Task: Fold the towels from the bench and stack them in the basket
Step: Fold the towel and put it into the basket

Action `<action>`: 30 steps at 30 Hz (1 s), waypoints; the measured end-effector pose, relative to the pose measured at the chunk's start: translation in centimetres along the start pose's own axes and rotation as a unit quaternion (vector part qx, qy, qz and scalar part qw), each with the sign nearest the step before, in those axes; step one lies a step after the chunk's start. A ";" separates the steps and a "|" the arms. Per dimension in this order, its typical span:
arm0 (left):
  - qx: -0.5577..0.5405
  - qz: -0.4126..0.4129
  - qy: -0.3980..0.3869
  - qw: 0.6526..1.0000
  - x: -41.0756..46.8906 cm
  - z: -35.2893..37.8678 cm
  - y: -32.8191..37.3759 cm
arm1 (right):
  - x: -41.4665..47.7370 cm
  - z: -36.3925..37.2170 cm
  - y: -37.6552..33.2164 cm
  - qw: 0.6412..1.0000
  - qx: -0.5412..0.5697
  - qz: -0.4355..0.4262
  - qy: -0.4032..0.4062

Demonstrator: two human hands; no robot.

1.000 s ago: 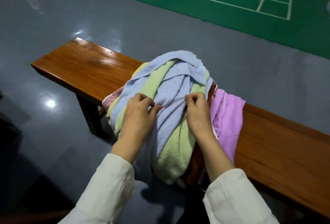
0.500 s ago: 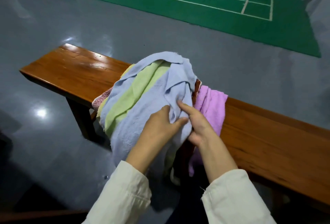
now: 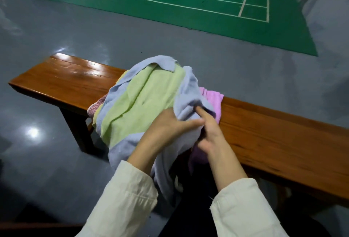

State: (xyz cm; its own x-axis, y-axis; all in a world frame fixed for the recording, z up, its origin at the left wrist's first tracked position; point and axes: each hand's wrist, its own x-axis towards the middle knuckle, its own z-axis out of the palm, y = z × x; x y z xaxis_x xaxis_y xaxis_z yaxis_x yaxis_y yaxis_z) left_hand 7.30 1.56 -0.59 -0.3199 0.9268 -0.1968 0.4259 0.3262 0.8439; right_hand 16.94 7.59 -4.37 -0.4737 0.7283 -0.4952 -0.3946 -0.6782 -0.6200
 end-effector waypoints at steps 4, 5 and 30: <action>0.103 0.006 0.055 0.993 -0.6 0.1 -1.4 | -0.9 -1.1 0.5 0.999 -0.024 0.045 0.010; 0.080 0.016 0.052 0.995 -0.5 0.0 -1.7 | -1.3 -1.3 0.4 0.999 -0.030 0.041 0.011; -0.161 0.180 0.077 0.967 -1.7 10.0 5.8 | -17.4 -15.0 -7.3 0.918 0.069 -0.337 0.198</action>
State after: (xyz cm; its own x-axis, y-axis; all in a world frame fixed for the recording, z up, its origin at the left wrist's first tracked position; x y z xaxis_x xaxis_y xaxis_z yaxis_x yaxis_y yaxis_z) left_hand 18.76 3.70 -0.34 -0.3331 0.9227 0.1942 0.2561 -0.1097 0.9604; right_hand 39.90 1.35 -0.34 0.2263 0.9473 -0.2268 -0.6016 -0.0472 -0.7974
